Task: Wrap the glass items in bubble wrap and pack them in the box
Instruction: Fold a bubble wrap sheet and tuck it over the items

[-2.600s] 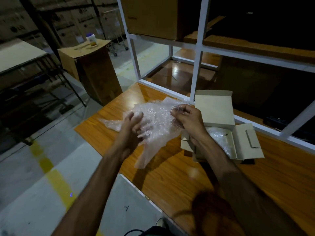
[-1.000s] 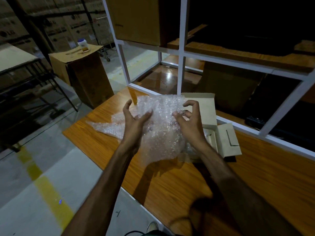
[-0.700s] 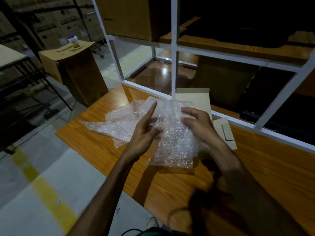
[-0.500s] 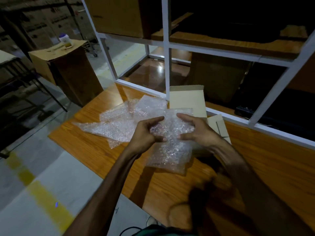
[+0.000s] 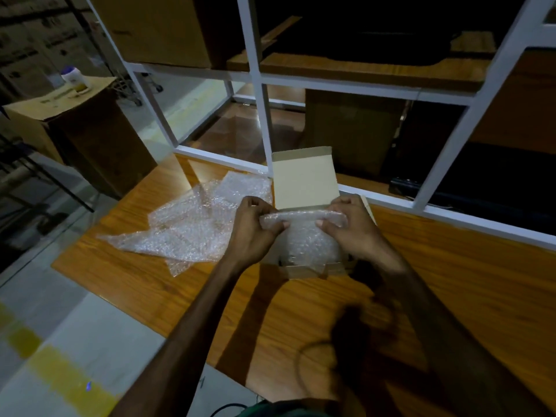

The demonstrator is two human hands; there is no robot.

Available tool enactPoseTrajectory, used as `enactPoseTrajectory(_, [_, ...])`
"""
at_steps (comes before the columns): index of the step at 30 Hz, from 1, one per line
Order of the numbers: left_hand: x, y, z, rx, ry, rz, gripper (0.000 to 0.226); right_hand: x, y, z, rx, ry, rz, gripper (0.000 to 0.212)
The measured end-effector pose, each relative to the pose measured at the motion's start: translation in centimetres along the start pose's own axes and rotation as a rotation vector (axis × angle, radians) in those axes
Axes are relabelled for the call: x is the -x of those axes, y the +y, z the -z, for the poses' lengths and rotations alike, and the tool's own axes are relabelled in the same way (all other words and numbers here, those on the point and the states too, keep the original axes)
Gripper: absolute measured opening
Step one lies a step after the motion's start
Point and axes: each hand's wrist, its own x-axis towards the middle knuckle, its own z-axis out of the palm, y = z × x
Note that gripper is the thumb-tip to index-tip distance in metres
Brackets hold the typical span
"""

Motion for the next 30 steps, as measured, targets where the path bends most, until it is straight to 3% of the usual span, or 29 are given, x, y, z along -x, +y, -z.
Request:
enactPoseTrajectory(4, [-0.8,0.7,-0.5,0.352,-0.128,0.111,0.022,-0.1,0.6,0.4,-0.46,-0.054,-0.092,0.025])
enactPoseTrajectory(8, [-0.6,1.0,-2.2,0.508,-0.06,0.183,0.024,-0.5,1.4,0.6,-0.44,0.062,-0.15,0.042])
enactPoseTrajectory(12, [0.0,1.4,-4.2,0.663,-0.002,0.283,0.035,0.3,1.6,1.1,-0.514,-0.075,-0.146,0.064])
enactPoseTrajectory(15, [0.0,1.1,-5.8,0.719,0.006,0.363,0.053,0.9,2.5,0.6,-0.512,-0.073,-0.167,0.072])
enactPoseTrajectory(19, [0.0,1.1,-6.8,0.711,-0.015,0.395,0.056,1.2,3.4,0.3,-0.5,-0.036,-0.21,0.052])
enactPoseTrajectory(22, [0.0,0.6,-6.6,0.762,-0.213,0.468,0.055,1.2,4.0,0.8,-0.548,0.036,-0.276,0.038])
enactPoseTrajectory(25, [0.0,0.4,-5.8,0.839,-0.315,0.485,0.036,1.5,4.0,1.5,-0.553,0.042,-0.197,0.023])
enactPoseTrajectory(27, [-0.1,0.4,-5.3,0.891,-0.312,0.47,0.022,1.7,4.2,1.8,-0.498,0.027,-0.093,0.022])
enactPoseTrajectory(30, [-0.7,0.6,-5.0,0.982,-0.33,0.514,0.022,2.2,5.2,1.8,-0.395,-0.03,0.03,0.037])
